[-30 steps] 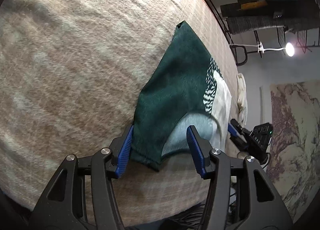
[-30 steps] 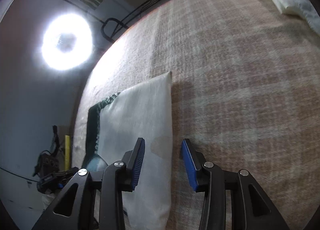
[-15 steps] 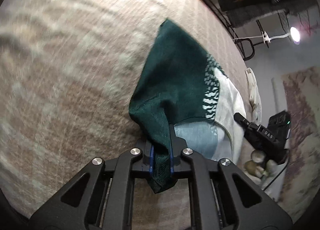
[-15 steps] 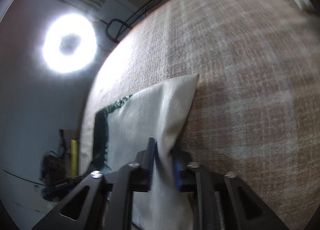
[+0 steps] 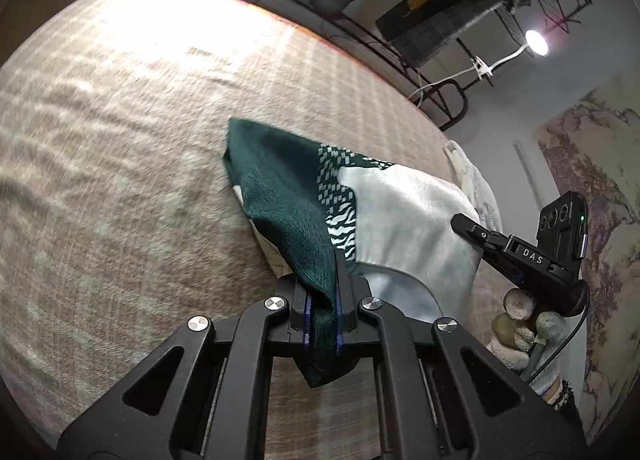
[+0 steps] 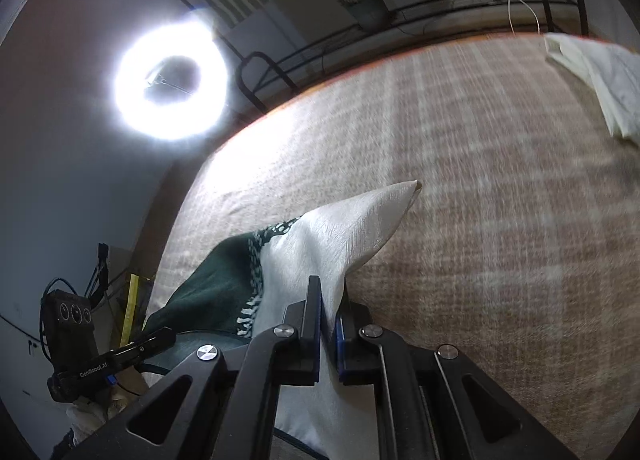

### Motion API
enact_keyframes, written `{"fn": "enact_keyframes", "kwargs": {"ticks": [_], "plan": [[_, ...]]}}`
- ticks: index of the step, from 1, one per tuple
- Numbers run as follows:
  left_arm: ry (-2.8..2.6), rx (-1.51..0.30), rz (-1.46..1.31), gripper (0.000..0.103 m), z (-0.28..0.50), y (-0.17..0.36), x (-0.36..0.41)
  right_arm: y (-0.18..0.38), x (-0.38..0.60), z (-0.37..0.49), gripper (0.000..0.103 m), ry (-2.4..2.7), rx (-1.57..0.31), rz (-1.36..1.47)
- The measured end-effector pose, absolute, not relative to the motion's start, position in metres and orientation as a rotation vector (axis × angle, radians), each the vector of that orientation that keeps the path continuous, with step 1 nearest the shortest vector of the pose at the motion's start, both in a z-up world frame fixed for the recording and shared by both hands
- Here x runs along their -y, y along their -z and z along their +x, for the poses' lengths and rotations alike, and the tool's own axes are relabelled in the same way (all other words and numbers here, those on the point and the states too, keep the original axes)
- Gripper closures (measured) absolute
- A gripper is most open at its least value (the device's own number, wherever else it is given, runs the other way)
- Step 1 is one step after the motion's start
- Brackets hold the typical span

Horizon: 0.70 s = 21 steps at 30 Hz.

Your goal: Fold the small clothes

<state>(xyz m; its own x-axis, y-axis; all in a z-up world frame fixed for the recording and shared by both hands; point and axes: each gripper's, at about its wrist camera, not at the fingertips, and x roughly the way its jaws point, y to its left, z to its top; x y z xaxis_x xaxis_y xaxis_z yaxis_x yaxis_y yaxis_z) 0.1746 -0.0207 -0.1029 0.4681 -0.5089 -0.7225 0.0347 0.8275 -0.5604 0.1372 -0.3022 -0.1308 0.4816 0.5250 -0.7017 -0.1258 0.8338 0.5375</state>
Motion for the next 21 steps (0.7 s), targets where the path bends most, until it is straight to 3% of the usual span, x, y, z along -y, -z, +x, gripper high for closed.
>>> {"fn": "enact_keyframes", "kwargs": {"ticks": [21], "plan": [[0.547,-1.023,-0.375,0.098,0.224,0.077,0.155,0.092,0.396,0.132,0.101,-0.321,-0.896,0.41]]}}
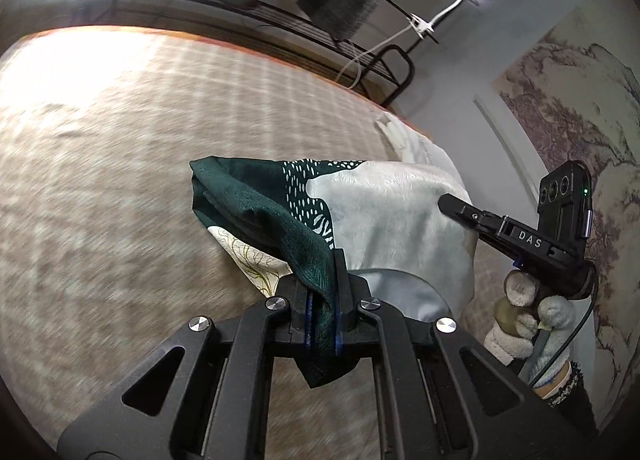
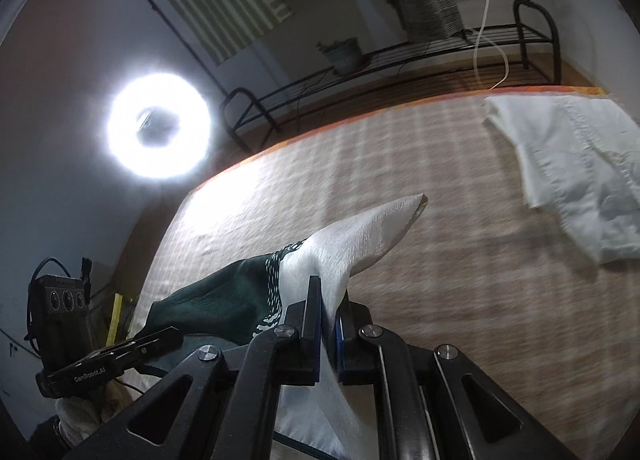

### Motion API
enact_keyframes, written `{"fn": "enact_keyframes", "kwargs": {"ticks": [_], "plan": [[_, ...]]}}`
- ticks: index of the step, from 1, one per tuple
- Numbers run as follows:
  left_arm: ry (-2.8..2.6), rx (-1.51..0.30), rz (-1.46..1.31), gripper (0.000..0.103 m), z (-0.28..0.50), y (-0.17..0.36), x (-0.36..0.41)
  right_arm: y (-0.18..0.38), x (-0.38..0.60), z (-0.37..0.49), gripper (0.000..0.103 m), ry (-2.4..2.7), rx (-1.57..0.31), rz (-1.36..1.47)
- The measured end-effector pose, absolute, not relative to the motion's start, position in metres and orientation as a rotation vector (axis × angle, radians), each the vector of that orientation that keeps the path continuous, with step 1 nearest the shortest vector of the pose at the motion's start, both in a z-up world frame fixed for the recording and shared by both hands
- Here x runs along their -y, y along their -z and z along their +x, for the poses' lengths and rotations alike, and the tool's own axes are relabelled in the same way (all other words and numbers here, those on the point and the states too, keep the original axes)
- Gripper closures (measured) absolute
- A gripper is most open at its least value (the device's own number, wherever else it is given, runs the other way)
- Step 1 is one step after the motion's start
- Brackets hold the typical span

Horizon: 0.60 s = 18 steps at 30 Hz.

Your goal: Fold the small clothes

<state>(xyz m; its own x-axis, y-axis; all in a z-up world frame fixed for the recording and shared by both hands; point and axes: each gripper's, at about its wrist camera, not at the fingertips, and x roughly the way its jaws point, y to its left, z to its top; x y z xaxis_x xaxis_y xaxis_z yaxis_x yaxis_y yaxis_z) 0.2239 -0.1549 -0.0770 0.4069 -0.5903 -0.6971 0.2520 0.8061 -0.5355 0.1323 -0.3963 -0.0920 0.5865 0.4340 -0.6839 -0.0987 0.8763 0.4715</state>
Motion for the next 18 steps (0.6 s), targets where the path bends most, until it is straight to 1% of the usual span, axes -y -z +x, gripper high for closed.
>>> {"fn": "enact_keyframes", "kwargs": {"ticks": [9,18], "plan": [[0.644,-0.984,-0.341,0.099,0.27,0.068,0.237,0.078,0.473,0.157,0.101,-0.227,-0.838,0.386],[0.736,-0.865,-0.266,0.099,0.315,0.041,0.337,0.052,0.561,0.182,0.101,-0.118,-0.72,0.359]]}}
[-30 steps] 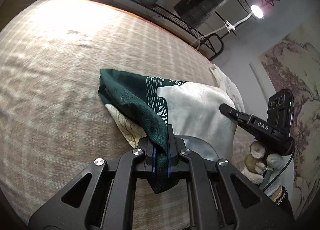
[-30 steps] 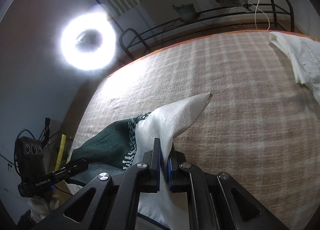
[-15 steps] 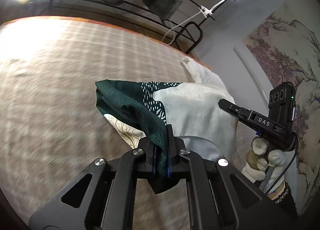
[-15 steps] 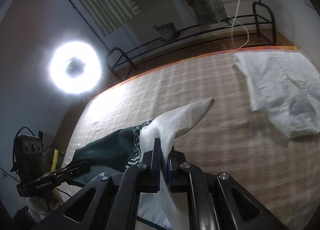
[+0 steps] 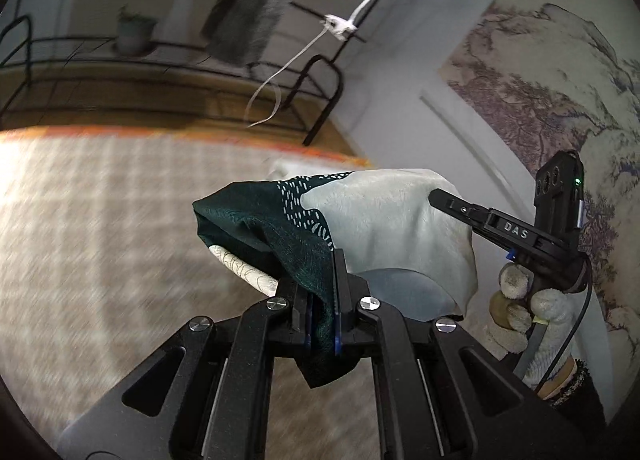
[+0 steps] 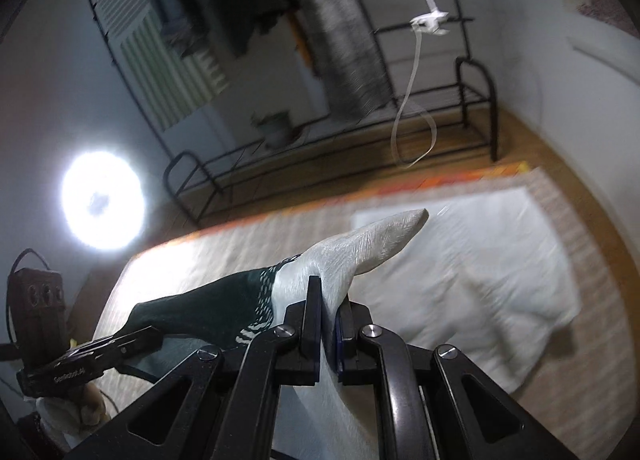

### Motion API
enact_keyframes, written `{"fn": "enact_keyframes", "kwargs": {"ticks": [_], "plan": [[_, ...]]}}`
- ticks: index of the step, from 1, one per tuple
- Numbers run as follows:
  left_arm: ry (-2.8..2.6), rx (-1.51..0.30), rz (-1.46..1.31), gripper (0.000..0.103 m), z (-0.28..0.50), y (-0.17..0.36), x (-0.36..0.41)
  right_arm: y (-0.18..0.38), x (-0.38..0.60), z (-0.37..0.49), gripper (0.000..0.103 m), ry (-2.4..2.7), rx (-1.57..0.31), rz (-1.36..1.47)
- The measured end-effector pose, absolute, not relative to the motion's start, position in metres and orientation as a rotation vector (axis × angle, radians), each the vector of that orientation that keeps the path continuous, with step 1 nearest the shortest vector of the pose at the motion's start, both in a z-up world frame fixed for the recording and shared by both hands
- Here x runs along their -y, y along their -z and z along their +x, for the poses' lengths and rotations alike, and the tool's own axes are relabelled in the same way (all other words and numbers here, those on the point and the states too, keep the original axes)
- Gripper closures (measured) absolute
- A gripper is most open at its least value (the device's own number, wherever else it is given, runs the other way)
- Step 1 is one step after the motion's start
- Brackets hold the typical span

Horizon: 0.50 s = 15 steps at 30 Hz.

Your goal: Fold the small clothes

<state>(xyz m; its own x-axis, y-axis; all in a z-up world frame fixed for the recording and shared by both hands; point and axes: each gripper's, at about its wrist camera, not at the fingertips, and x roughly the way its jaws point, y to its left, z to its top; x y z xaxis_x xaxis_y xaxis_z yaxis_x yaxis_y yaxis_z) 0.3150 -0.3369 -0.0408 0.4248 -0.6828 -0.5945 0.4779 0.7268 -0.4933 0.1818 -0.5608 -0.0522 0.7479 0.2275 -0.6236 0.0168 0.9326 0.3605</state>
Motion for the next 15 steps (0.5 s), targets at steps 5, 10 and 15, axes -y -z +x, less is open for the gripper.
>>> {"fn": "enact_keyframes", "kwargs": {"ticks": [5,10,15], "plan": [[0.768,-0.834,-0.244,0.099,0.336,0.043,0.39,0.042,0.611,0.199,0.101,-0.071,-0.651,0.361],[0.763,-0.823,-0.202,0.099,0.352,0.068,0.431,0.048,0.647,0.219,0.101,-0.037,-0.639,0.336],[0.762,-0.91,-0.204,0.099,0.356,0.109,0.449,0.076,0.677,0.235,0.101,0.009,-0.667,0.334]]}}
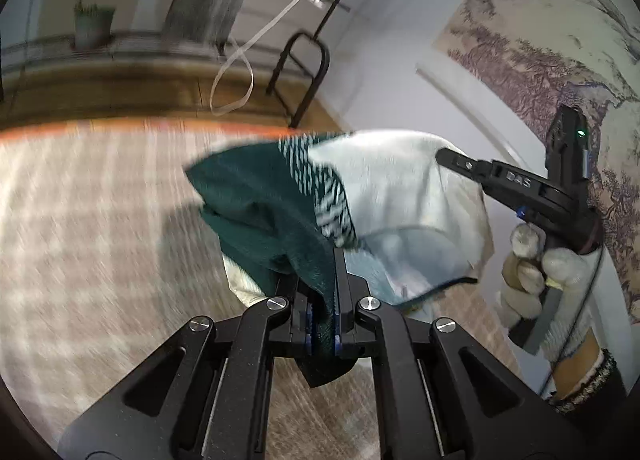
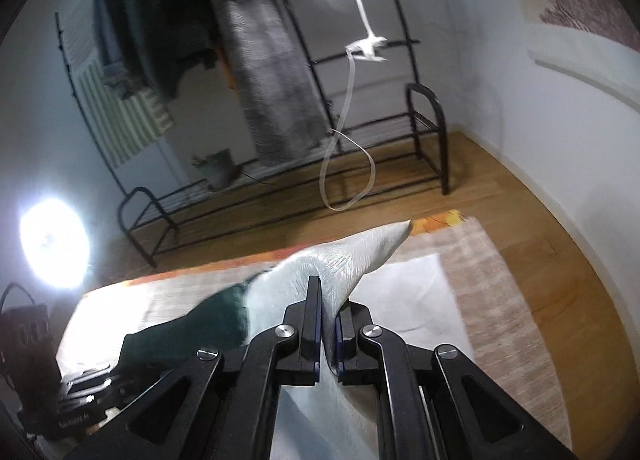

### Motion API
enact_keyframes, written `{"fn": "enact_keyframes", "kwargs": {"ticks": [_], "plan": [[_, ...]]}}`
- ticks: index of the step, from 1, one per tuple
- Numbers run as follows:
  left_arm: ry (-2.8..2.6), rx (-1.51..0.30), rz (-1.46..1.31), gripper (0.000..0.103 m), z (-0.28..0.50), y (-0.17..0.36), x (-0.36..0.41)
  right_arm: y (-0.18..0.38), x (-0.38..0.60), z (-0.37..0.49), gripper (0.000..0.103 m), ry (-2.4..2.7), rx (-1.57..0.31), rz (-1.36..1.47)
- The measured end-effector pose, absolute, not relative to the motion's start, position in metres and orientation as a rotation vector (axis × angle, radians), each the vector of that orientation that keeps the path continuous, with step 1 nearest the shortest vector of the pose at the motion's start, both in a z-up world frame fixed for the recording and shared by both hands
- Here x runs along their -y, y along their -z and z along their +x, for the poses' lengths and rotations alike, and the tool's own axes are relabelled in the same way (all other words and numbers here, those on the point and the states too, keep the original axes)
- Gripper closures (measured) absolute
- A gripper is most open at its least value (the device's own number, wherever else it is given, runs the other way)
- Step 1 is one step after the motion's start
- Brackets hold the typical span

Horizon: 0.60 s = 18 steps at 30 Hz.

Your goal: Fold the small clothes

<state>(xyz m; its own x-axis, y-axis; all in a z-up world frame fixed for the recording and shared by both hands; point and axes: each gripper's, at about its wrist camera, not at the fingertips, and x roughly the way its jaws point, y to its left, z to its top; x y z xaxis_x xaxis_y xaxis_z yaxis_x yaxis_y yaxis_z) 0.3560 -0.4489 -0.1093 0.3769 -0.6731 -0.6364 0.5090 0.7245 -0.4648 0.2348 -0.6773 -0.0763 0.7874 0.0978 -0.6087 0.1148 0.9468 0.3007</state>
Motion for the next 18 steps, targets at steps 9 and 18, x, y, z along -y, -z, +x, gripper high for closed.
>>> {"fn": "enact_keyframes", "kwargs": {"ticks": [9,18], "plan": [[0.762,-0.975,-0.126,0.094,0.338,0.13,0.446,0.118,0.701,0.247,0.075,0.151,-0.804,0.29],[0.704,-0.976,-0.076,0.038,0.321,0.117,0.415,0.108,0.701,0.226,0.069,0.223,-0.812,0.285]]}}
